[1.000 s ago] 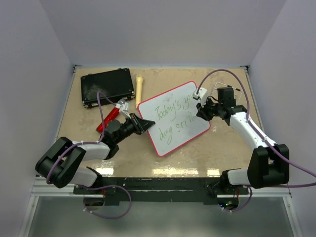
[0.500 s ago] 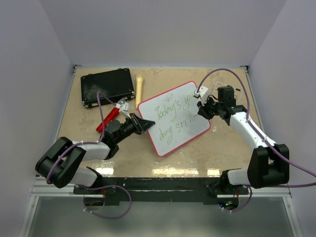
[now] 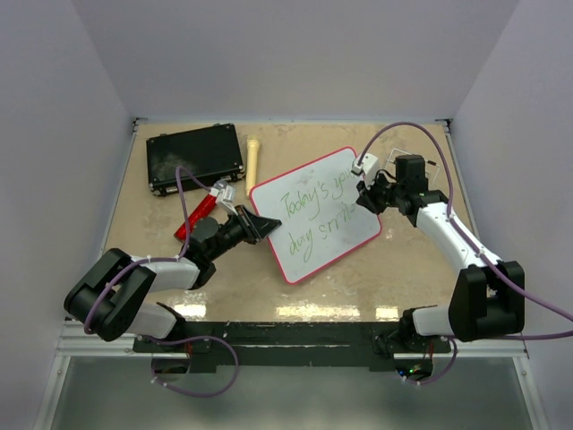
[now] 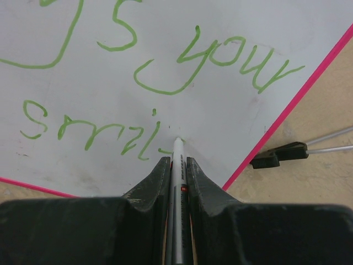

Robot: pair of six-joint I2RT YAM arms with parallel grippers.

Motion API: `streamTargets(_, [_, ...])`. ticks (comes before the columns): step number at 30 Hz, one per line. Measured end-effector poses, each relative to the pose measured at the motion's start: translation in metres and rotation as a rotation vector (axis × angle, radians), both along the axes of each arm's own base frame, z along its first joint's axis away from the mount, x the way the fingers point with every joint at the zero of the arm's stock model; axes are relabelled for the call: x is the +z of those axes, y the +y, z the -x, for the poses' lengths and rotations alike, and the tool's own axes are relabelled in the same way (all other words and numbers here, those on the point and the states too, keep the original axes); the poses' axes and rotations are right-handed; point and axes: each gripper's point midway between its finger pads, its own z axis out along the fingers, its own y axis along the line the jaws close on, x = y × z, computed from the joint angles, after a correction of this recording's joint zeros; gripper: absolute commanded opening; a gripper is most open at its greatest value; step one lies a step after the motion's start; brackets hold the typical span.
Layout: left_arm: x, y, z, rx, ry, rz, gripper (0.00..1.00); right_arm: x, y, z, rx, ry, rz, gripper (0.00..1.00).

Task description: Write a sentence on the whiteboard

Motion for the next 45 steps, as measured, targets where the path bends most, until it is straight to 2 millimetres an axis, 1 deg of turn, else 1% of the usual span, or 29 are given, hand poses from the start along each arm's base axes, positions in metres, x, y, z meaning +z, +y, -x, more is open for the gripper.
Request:
streamTargets(6, [0.0, 0.0, 0.0, 0.0, 0.0, 0.0, 0.0, 0.0, 0.005, 0.004, 0.029, 0.008, -0.018, 0.0])
streamTargets(20, [0.0, 0.0, 0.0, 0.0, 0.001, 0.0, 0.0, -0.011, 0.003, 0.019, 0.074, 0.061, 0.015, 0.0])
streamTargets(32, [0.0, 0.0, 0.0, 0.0, 0.001, 0.0, 0.0, -0.017, -0.007, 0.018, 0.029, 0.072, 0.061, 0.0])
streamTargets(38, [0.0, 0.0, 0.0, -0.001, -0.002, -0.001, 0.0, -0.018, -0.018, 0.015, -0.012, 0.069, 0.088, 0.0])
streamTargets(41, [0.0, 0.0, 0.0, -0.001, -0.004, -0.002, 0.0, -0.013, -0.021, 0.012, -0.02, 0.058, 0.084, 0.0])
streamTargets(45, [0.0, 0.0, 0.0, -0.003, -0.008, -0.003, 0.0, 0.011, -0.012, 0.018, 0.019, 0.01, 0.035, 0.0])
